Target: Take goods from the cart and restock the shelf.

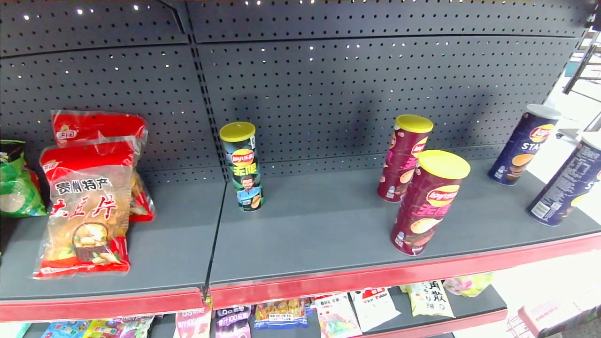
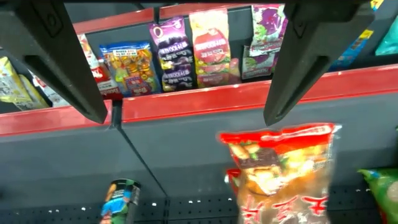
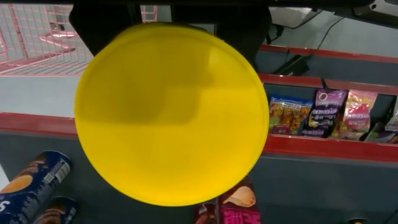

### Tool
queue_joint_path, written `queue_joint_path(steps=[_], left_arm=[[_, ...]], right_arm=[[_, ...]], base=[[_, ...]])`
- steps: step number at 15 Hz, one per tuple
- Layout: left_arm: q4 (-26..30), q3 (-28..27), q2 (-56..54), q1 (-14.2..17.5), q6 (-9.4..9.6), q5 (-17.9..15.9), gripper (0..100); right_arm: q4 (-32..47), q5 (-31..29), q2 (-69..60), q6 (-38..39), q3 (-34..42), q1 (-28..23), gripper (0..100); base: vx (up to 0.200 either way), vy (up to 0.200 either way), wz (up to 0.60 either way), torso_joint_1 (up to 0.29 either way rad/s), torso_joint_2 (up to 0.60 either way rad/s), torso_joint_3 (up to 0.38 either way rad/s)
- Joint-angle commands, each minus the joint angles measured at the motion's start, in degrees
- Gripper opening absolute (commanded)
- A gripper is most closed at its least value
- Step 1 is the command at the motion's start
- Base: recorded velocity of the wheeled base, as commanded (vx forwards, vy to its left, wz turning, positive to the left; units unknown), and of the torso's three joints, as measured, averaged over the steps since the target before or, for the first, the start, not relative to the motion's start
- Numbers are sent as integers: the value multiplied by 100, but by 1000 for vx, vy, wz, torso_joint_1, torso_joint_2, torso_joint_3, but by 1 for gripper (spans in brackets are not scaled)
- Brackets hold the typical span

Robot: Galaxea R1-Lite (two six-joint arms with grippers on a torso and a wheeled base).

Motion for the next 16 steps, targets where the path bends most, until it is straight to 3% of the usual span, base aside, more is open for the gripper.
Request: queue_joint_path(steps=[1,8,14,15,16], left_arm=[[-1,-1,8,0,4,0,100],[-1,-1,8,0,-4,-9,100],[-1,-1,456,-264,101,-53,100],[8,-265,571,-299,40,-132,100],[8,-1047,1256,-369,-224,-141,100]], right_arm=[[8,-7,-134,-12,49,-2,0],[-1,-16,-389,-65,260,-20,0],[-142,-156,-864,-285,558,-37,0],[-274,-271,-952,-302,655,-37,0],[-300,-350,-960,-311,664,-37,0]], base=[[0,0,0,0,0,0],[0,0,0,0,0,0],[0,0,0,0,0,0],[0,0,0,0,0,0],[0,0,0,0,0,0]])
